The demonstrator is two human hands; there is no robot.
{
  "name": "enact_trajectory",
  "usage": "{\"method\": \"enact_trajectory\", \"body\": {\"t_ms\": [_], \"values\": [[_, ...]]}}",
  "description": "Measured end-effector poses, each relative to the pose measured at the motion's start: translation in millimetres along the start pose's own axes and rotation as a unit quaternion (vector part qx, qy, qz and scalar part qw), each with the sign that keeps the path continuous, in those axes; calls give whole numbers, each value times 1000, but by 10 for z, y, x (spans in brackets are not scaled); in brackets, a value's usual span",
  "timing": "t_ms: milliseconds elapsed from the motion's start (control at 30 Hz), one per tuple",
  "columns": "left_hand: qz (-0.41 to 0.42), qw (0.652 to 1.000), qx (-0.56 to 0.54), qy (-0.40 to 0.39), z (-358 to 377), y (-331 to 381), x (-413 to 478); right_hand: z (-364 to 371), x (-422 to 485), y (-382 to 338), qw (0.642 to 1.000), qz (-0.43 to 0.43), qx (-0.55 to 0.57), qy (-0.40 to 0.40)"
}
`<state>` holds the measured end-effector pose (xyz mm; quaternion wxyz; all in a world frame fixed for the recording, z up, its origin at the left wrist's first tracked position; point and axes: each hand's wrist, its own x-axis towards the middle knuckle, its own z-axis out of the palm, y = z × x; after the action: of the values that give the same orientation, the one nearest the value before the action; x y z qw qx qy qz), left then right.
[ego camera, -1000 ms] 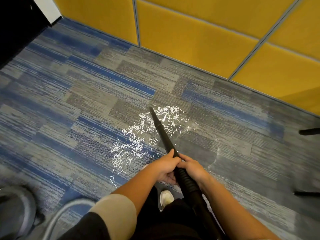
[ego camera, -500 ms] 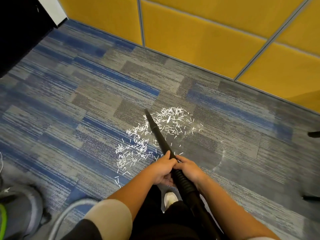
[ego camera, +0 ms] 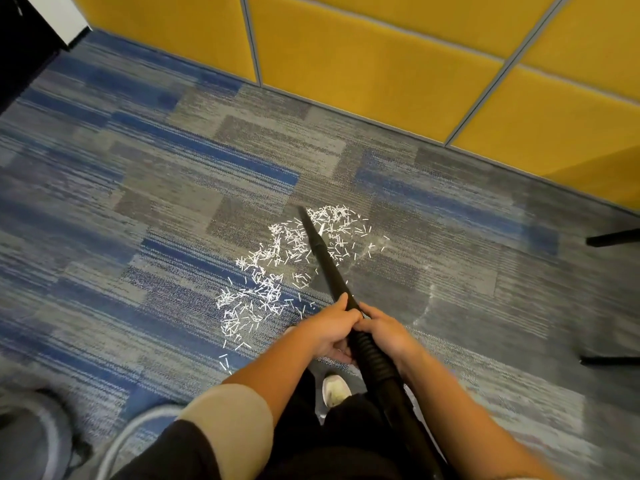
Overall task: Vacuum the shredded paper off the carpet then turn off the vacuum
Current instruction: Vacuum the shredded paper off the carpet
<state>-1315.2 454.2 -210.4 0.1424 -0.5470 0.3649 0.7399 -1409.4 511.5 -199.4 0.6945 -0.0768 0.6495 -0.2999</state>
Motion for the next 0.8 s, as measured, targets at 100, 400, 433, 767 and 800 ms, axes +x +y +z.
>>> {"method": "enact_trajectory", "body": {"t_ms": [100,400,433,767,800], "values": [[-1,1000,15,-8,71,27,-1,-67,-27,40,1000,-2,18,5],[-6,1000,24,-9,156,8,-61,-144,69,203,1000,-4,12,21],[-5,1000,23,-8,147,-2,-74,-130,78,211,1000,-6,2,19],[-7,999,31,-4,218,-42,-173,-124,6,292,1000,-7,14,13],[-7,999,31,-5,238,-38,-171,-142,-1,299,1000,-7,16,18]]}}
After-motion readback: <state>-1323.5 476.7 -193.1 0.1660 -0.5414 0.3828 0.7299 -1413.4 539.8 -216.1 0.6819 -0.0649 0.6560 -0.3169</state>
